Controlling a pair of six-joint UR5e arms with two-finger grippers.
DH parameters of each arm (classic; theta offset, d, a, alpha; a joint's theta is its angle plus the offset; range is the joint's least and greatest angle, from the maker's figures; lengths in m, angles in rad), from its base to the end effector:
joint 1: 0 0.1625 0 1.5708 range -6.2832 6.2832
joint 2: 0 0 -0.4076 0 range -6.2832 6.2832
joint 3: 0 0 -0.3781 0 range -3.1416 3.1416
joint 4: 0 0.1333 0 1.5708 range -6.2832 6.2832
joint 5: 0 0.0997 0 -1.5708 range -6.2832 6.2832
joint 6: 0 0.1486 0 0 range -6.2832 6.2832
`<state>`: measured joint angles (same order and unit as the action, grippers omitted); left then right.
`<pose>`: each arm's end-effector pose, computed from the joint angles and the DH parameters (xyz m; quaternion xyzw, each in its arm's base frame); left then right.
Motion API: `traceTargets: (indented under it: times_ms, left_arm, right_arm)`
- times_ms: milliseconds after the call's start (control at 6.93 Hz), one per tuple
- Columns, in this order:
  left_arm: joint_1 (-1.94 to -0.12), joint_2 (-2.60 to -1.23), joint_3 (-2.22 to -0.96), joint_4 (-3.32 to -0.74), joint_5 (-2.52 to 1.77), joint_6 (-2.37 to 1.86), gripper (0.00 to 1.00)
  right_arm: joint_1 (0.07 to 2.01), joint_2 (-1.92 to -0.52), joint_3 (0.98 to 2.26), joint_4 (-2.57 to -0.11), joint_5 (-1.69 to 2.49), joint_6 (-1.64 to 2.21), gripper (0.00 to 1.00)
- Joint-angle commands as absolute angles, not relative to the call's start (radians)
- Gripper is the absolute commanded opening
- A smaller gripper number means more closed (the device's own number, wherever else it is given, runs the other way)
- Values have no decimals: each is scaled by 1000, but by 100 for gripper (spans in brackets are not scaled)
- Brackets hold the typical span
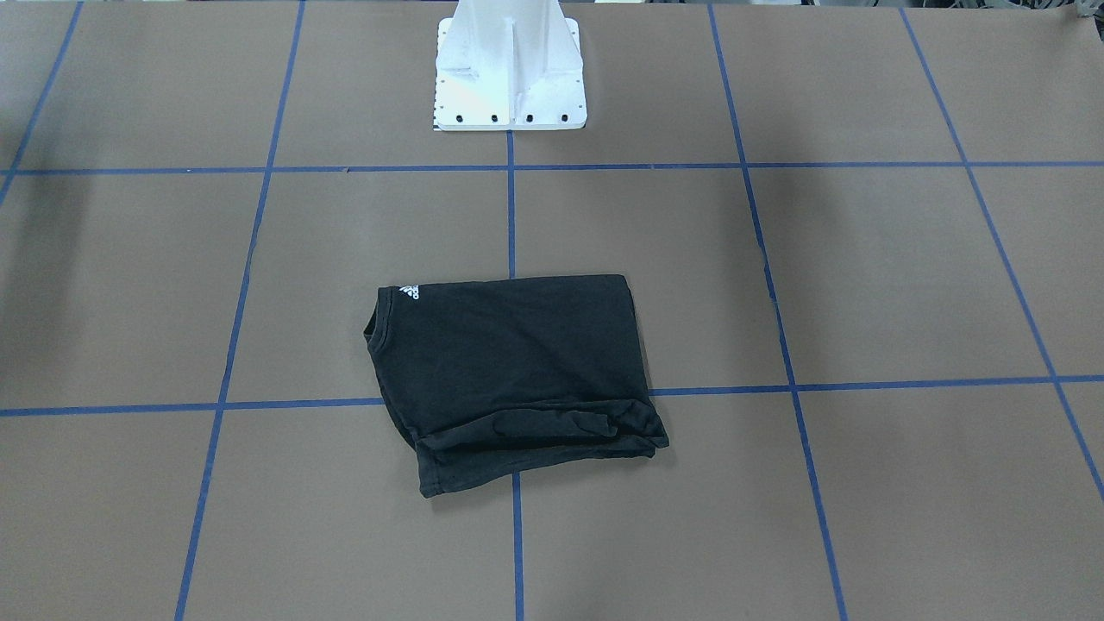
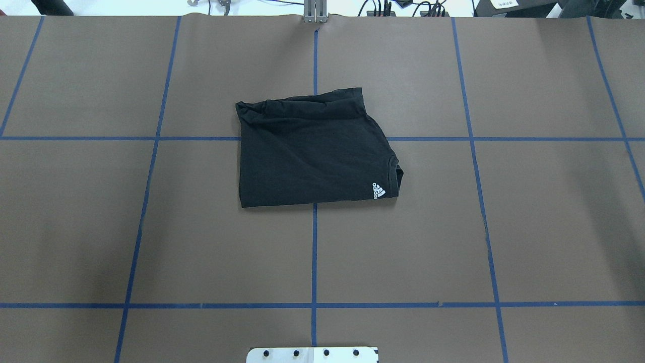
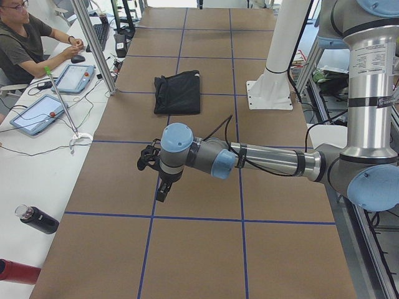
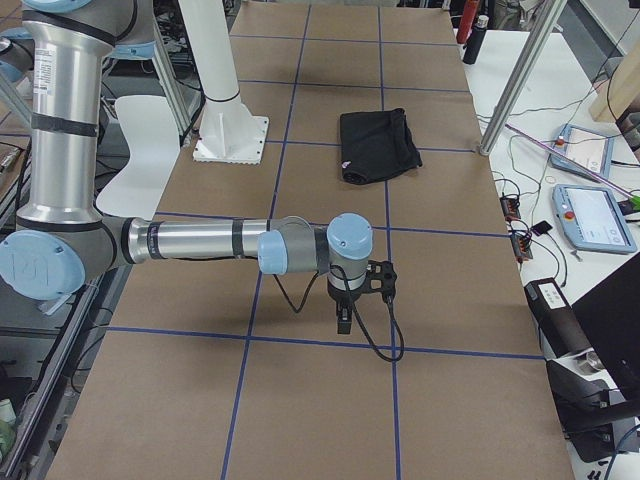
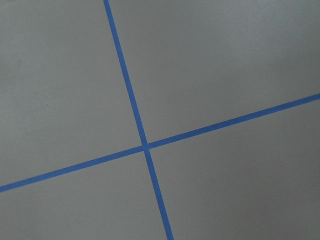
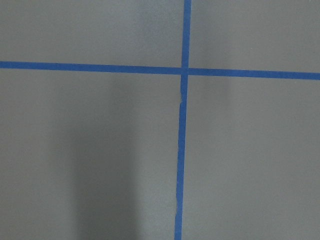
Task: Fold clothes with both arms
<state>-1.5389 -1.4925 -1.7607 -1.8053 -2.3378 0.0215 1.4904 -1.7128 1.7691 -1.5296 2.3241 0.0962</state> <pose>-0.0150 -0.4747 0.5936 0.1578 0.3694 0.0888 0.9115 -0.0030 -0.4307 0.6429 0.0127 -0.3699 -0.0106 0.9289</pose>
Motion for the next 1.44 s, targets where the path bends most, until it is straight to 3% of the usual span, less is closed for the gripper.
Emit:
traceTargets:
  times_ms: [0, 1299]
  left_arm:
    - [-1539, -1494, -1758, -1807, -2338, 23, 100]
    - [-1539, -1494, -1763, -1810, -2339, 25, 100]
  right_arm:
    - [1491, -1718, 1764, -1526, 2354, 94, 100]
    - [1494, -1717, 1763, -1523, 2367, 94, 100]
